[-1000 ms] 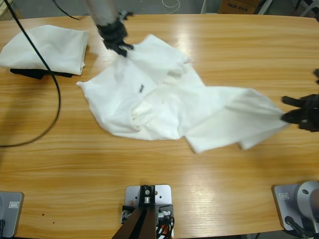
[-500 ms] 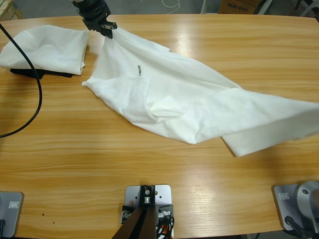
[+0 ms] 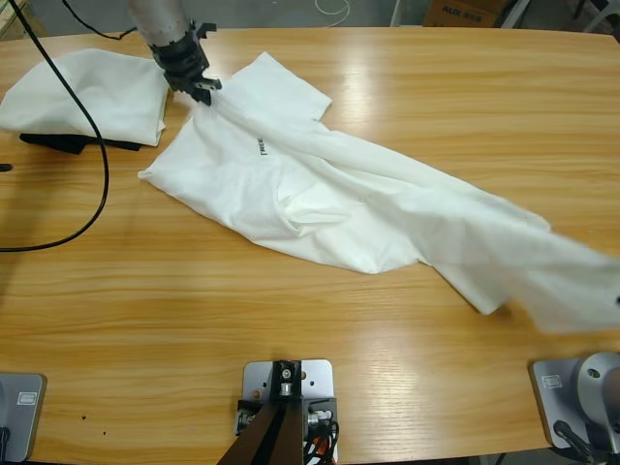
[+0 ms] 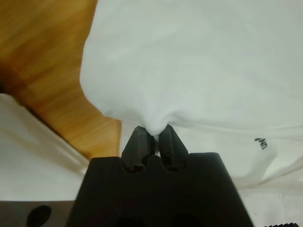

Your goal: Fold clothes

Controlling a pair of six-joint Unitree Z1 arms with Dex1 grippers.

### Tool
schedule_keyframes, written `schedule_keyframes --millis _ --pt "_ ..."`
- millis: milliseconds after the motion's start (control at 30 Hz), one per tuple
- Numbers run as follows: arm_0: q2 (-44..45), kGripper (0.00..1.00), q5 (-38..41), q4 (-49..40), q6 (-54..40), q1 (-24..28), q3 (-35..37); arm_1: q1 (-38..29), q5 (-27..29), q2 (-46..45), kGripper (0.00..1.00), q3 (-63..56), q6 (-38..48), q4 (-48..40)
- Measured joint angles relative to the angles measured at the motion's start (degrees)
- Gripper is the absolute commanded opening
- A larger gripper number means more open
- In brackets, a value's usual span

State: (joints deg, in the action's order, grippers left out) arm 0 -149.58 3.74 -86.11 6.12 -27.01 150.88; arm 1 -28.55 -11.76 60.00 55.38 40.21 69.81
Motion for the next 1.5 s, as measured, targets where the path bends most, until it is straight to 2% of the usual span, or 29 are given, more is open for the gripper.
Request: schedule_keyframes --millis 33,67,100,133,167,267,300,333,433,567,700,767,867,1033,1133,1167,1233,1300,1400,1500 --pt "-0.4 0.471 0.2 0.0 0.0 0.0 0.0 -0.7 -1.1 0.0 0.0 -0.7 0.6 0.0" --pt "-0.7 0.821 0.4 0.0 0.0 0.0 0.0 -1.3 -2.2 0.0 0.0 -1.3 1.0 0.1" --pt "-1.0 0.972 0.5 0.0 0.0 0.0 0.0 -1.6 -3.2 0.0 0.0 -1.9 1.2 0.1" --pt "-1.2 0.995 0.5 0.0 0.0 0.0 0.0 -1.9 -4.3 0.1 0.069 -2.5 1.4 0.2" --pt "-1.2 0.996 0.4 0.0 0.0 0.0 0.0 -2.2 -5.3 0.3 0.234 -3.1 1.5 0.2" --pt "-1.2 1.0 0.4 0.0 0.0 0.0 0.0 -3.3 -9.3 0.9 0.815 -5.7 1.7 -0.2" --pt "-1.2 1.0 0.4 0.0 -0.1 0.0 0.0 -3.7 -10.9 1.0 0.952 -6.4 1.7 -0.9" --pt "-1.1 1.0 0.4 0.0 -0.1 0.0 0.0 -4.0 -12.3 1.0 0.998 -6.8 1.8 -1.7" --pt "1.2 1.0 0.4 0.0 -1.5 -1.0 0.0 -4.3 -14.2 0.8 1.0 -7.1 3.4 -5.0" --pt "8.5 0.991 2.3 0.0 -5.2 -5.1 0.0 -6.2 -14.8 0.6 1.0 -7.2 5.5 -8.5" --pt "15.1 0.991 6.4 0.0 -15.6 -9.9 -2.1 -6.9 -5.3 0.0 1.0 -6.9 6.2 -9.2" --pt "17.8 0.992 6.7 -0.1 -21.0 -13.1 -7.7 -7.0 -0.1 0.0 1.0 -5.3 5.7 -10.5" --pt "21.1 0.997 6.7 0.6 -26.9 -17.5 -20.3 -7.0 3.7 0.8 1.0 -2.9 4.4 -12.6" --pt "28.1 1.0 5.8 11.2 -33.5 -22.6 -44.5 -7.0 4.4 2.7 1.0 -1.8 3.7 -14.4" --pt "30.6 0.999 2.7 16.0 -41.6 -25.3 -51.7 -7.1 4.4 3.1 1.0 -1.8 3.6 -15.6" --pt "31.0 0.989 1.3 16.9 -44.7 -26.2 -52.2 -7.1 4.2 3.3 1.0 -1.8 3.6 -16.1" --pt "31.7 0.888 -1.7 18.1 -52.8 -27.9 -51.9 -7.1 3.9 3.5 1.0 -2.0 3.6 -17.0" --pt "32.0 0.845 -3.8 18.6 -62.0 -28.8 -50.5 -7.1 3.7 3.6 1.0 -2.4 3.6 -17.9" --pt "32.0 0.839 -5.0 18.7 -72.2 -29.6 -45.8 -7.1 3.4 3.8 1.0 -3.6 3.6 -18.9" --pt "31.5 0.835 -5.1 18.7 -75.6 -30.2 -42.6 -7.1 3.2 3.8 1.0 -4.4 3.6 -19.2"
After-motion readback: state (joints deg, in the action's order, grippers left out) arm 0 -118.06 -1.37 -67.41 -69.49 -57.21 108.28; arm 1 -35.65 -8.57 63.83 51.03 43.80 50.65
